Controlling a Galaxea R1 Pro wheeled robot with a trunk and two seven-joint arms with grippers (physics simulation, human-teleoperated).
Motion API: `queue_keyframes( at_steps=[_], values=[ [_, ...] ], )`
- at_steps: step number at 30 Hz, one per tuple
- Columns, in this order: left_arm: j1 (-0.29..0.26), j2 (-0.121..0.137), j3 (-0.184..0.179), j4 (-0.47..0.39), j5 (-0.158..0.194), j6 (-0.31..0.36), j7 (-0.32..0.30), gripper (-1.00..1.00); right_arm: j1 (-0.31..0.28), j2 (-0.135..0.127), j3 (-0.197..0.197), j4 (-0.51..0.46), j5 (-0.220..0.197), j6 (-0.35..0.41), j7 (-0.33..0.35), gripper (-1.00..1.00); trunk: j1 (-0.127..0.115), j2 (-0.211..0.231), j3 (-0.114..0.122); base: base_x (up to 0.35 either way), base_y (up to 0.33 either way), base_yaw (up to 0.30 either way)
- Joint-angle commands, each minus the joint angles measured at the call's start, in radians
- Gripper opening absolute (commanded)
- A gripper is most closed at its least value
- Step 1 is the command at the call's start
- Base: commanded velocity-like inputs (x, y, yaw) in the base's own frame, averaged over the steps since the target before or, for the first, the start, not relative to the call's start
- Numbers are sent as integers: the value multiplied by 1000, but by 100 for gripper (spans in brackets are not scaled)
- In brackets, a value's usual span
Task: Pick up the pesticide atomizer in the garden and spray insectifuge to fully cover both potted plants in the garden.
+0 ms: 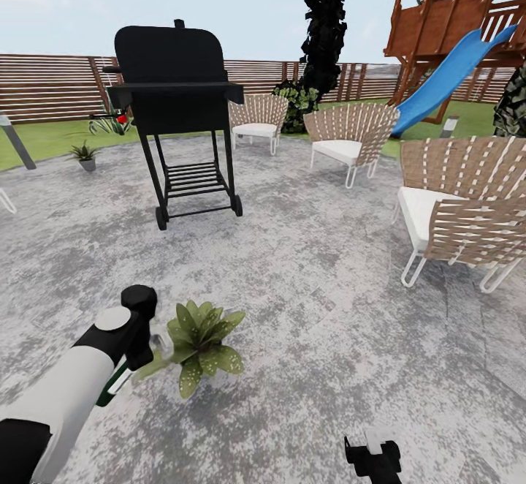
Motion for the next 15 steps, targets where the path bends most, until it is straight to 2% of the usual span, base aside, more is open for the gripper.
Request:
queue_keyframes(
  at_steps=[1, 4, 6, 8, 9, 11, 15],
  values=[
    [2, 8, -4, 1, -6, 10, -9, -100, -1, 0, 8, 1, 1, -1, -8, 100, 0, 0, -1, 0, 0, 0],
    [9, 48, -2, 9, 1, 10, -9, -100, -1, 0, 8, 1, 1, -1, -8, 100, 0, 0, -1, 0, 0, 0],
    [10, 53, -2, 10, 4, 10, -9, -100, -1, 0, 8, 1, 1, -1, -8, 100, 0, 0, -1, 0, 0, 0],
    [10, 43, -4, 10, 6, 10, -9, -100, -1, 1, 8, 1, 1, -1, -8, 100, 0, 0, -1, 0, 0, 0],
    [10, 21, -4, 10, 6, 11, -9, -100, -1, 0, 8, 1, 1, -1, -8, 100, 0, 0, -1, 0, 0, 0],
    [10, 8, -3, 11, 6, 12, -9, -100, -1, 0, 8, 1, 1, -1, -8, 100, 0, 0, -1, 0, 0, 0],
    [30, 12, 3, 12, 6, 12, -9, -100, -1, 0, 8, 1, 1, -1, -8, 100, 0, 0, -1, 0, 0, 0]
  ],
)
